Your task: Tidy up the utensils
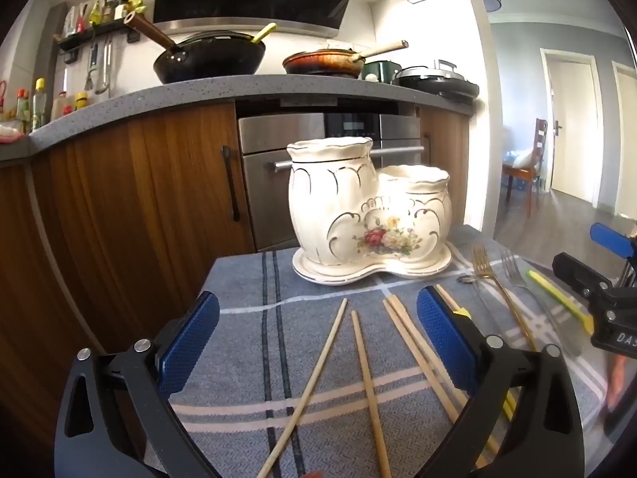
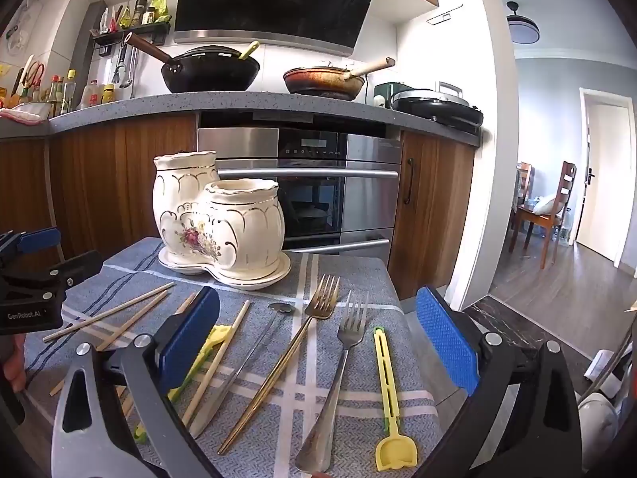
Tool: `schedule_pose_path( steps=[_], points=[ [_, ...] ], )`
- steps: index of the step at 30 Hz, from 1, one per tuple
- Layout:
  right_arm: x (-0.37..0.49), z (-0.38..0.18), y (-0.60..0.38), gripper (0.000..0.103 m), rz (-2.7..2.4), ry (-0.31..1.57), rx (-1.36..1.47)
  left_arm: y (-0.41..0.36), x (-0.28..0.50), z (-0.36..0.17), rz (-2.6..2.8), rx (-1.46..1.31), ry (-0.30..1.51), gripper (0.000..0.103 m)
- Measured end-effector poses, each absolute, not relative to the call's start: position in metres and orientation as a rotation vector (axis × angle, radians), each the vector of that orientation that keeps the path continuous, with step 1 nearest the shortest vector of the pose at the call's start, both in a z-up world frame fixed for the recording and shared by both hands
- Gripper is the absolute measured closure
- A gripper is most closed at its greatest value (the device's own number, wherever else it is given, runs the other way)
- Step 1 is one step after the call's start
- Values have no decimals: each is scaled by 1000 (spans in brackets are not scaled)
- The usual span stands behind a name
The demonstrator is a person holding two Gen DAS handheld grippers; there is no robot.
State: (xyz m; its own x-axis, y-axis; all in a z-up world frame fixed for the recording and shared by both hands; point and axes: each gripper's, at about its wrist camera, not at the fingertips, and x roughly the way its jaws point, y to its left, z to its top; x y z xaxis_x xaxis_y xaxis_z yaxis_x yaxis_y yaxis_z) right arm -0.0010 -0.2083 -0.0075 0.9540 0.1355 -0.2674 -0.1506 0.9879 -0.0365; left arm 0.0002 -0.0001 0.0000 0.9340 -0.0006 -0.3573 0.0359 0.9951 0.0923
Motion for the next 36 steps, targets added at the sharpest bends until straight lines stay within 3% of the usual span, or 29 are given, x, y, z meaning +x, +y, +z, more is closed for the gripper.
schedule_pose_path(
  steps=[36],
  points=[
    [0,-11,-207,5,144,272,-62,6,1,1,-17,75,375,4]
  ],
)
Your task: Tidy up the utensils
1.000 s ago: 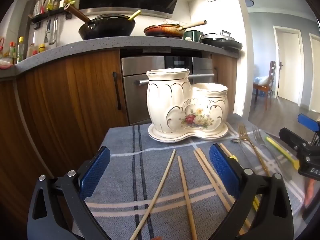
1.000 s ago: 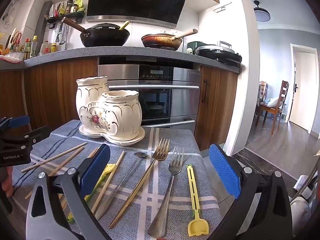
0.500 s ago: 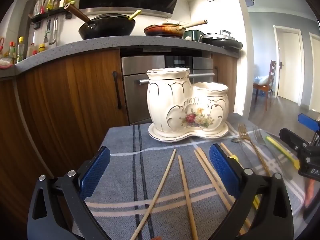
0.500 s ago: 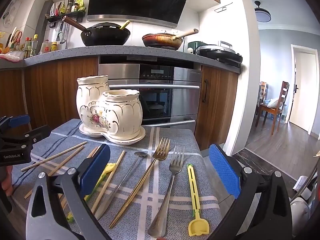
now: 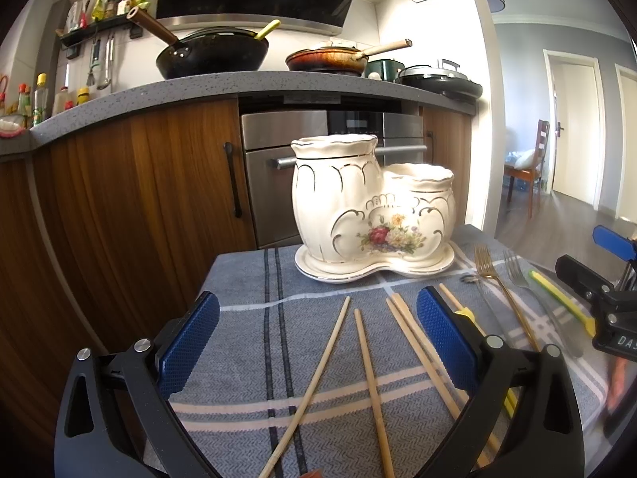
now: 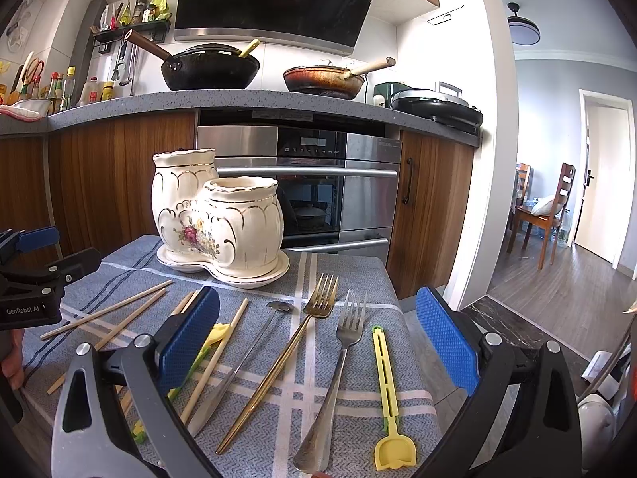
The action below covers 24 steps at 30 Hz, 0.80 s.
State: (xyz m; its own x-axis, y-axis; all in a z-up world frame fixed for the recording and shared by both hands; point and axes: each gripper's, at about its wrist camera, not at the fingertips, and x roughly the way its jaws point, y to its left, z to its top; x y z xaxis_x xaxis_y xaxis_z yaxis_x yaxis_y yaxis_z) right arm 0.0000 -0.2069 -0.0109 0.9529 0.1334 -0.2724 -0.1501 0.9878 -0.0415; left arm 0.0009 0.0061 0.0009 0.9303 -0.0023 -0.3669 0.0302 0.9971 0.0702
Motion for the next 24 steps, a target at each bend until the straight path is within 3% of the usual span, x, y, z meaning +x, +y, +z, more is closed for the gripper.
schedule_pose_path(
  steps=[24],
  points=[
    [0,-12,-206,5,144,274,-65,5,2,2,-15,79,376,4]
  ],
)
